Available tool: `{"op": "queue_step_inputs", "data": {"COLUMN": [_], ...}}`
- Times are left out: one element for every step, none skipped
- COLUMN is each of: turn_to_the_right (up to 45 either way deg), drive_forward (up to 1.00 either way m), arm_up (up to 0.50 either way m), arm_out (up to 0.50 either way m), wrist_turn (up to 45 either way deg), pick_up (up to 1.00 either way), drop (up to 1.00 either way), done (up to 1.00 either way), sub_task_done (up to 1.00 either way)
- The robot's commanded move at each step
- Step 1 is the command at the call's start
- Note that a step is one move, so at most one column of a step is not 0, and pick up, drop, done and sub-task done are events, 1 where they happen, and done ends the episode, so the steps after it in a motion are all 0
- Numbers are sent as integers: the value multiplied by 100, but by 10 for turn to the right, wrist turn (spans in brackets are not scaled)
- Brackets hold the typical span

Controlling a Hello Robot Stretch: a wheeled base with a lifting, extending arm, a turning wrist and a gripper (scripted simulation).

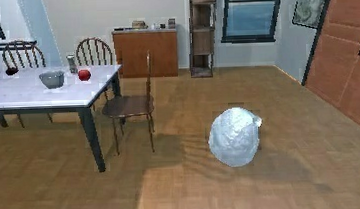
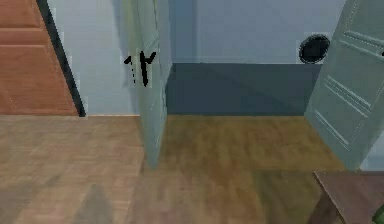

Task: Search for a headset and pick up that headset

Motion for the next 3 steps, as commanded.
{"op": "queue_step_inputs", "data": {"turn_to_the_right": [450,240,0], "drive_forward": [0,0,10], "arm_up": [0,0,0], "arm_out": [0,0,0], "wrist_turn": [0,0,0], "pick_up": [0,0,0], "drop": [0,0,0], "done": [0,0,0], "sub_task_done": [0,0,0]}}
